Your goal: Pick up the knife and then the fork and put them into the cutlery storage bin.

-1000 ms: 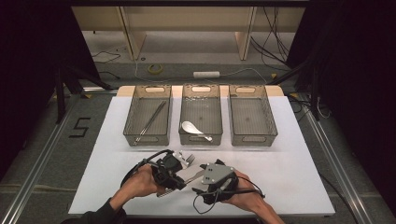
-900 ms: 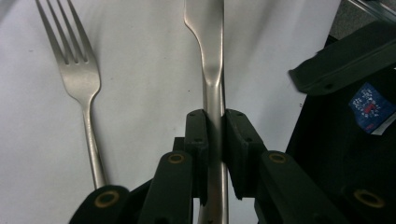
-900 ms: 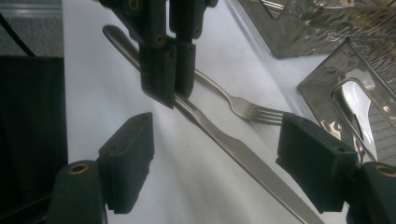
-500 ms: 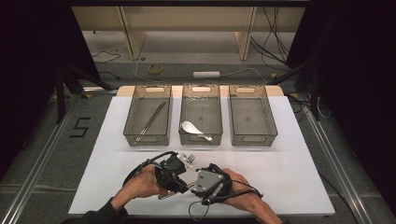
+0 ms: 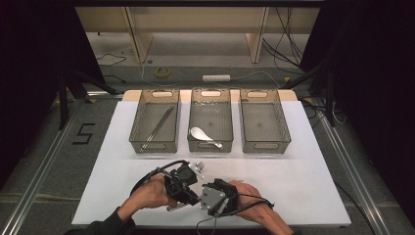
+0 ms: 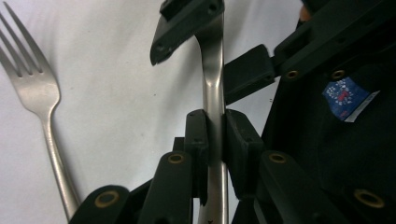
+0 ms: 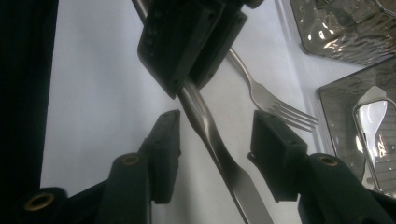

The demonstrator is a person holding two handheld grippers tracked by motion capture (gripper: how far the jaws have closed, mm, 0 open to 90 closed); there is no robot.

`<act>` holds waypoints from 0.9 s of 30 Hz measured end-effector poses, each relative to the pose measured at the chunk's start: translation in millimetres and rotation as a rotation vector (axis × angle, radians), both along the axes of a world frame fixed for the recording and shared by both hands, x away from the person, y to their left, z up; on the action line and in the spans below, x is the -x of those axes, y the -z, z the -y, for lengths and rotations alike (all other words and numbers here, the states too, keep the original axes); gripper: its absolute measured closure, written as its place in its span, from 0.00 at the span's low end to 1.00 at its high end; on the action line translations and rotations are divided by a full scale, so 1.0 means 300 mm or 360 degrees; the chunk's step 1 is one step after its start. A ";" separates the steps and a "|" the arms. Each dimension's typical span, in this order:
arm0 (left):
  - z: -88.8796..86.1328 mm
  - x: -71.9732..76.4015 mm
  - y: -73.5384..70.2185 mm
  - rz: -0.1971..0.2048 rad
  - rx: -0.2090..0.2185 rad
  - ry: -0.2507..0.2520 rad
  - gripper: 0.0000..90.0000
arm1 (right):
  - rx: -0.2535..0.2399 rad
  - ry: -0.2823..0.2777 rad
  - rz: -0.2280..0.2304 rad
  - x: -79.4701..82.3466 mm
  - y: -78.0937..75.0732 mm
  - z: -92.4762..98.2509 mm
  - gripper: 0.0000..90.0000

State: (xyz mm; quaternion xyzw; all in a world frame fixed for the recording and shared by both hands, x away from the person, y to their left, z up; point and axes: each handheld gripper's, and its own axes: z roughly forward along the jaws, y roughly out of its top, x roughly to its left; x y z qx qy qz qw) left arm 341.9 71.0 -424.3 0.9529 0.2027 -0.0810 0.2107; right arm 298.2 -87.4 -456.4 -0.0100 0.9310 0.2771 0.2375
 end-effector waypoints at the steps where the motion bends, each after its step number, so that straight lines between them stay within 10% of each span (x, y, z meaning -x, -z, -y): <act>1: 0.001 0.001 0.000 -0.0004 0.0002 0.0005 0.88 | -0.0004 0.0013 0.0008 0.004 0.003 -0.003 0.60; 27: -0.001 0.003 -0.019 0.0005 0.0093 0.0031 0.83 | 0.0140 -0.0223 0.0048 0.016 -0.002 0.011 0.93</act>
